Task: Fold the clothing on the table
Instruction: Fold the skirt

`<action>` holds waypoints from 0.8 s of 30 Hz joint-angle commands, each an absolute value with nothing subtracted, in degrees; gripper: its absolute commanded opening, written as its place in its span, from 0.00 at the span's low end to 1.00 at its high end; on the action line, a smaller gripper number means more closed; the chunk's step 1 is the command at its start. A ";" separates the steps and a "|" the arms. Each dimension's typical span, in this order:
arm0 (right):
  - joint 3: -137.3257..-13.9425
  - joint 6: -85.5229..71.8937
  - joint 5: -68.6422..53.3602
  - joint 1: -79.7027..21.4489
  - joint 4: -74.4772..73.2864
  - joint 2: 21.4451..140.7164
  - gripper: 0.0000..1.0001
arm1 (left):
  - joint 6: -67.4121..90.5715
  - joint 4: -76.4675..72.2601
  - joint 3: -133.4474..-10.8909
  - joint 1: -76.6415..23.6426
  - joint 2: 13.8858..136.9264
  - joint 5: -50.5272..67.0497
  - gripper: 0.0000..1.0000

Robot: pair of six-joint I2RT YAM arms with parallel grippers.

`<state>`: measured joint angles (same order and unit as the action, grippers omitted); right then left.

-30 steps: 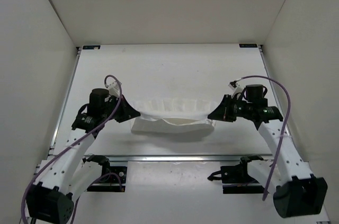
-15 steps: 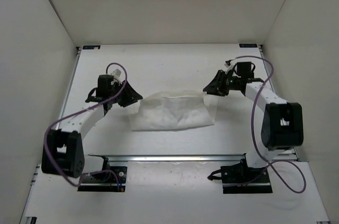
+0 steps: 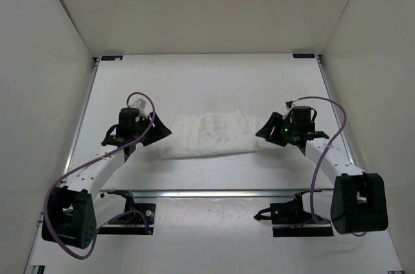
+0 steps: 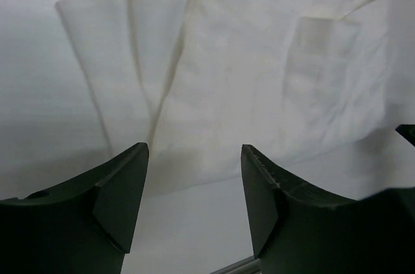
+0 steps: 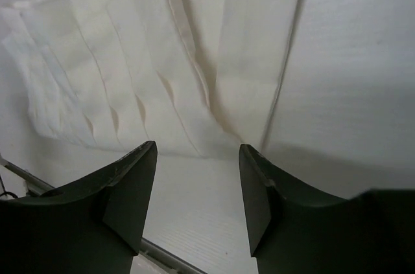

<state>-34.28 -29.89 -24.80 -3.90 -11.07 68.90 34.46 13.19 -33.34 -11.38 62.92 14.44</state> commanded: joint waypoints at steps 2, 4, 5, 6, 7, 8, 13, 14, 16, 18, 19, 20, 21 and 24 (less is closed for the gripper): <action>-27.09 -32.51 -18.55 -6.59 -8.44 62.85 0.50 | 33.75 15.99 -28.22 -11.95 60.21 8.71 0.70; -26.28 -32.08 -18.64 -5.54 -8.17 63.63 0.49 | 33.40 15.91 -27.17 -13.96 59.68 7.56 0.71; -26.45 -31.21 -18.89 -5.36 -8.17 64.76 0.49 | 33.83 15.82 -26.55 -14.76 59.68 6.86 0.73; -26.37 -30.94 -18.81 -5.19 -7.83 65.91 0.50 | 33.84 15.82 -26.02 -15.20 59.42 6.68 0.74; -26.28 -31.20 -19.50 -5.36 -7.30 67.31 0.50 | 34.01 16.08 -26.02 -15.55 59.59 6.24 0.76; -26.02 -31.46 -19.86 -5.45 -6.60 67.50 0.50 | 34.01 16.17 -25.84 -16.43 59.85 6.07 0.76; -25.40 -32.34 -21.27 -7.21 -3.43 70.75 0.51 | 33.93 17.23 -24.17 -16.52 59.07 5.19 0.78; -25.49 -32.34 -21.27 -7.12 -3.25 70.93 0.52 | 34.19 16.97 -23.39 -16.61 58.98 5.10 0.78; -25.40 -32.52 -21.80 -7.38 -2.64 72.24 0.51 | 34.37 16.43 -22.68 -16.79 59.41 5.01 0.79; -25.40 -32.87 -22.15 -7.73 -1.59 72.86 0.51 | 34.19 16.70 -22.76 -17.66 60.46 5.01 0.79; -25.49 -32.61 -21.97 -8.00 -1.58 73.64 0.51 | 34.36 16.44 -22.68 -18.10 60.90 4.66 0.79; -25.40 -32.78 -22.67 -8.00 -0.62 74.17 0.50 | 34.54 16.17 -22.76 -18.71 61.52 4.92 0.78; -25.14 -32.96 -22.94 -8.17 -0.44 74.70 0.49 | 34.89 15.74 -22.59 -18.89 62.39 5.44 0.72; -25.22 -33.57 -23.98 -8.09 1.31 75.41 0.39 | 35.94 12.58 -21.71 -19.51 64.07 7.20 0.43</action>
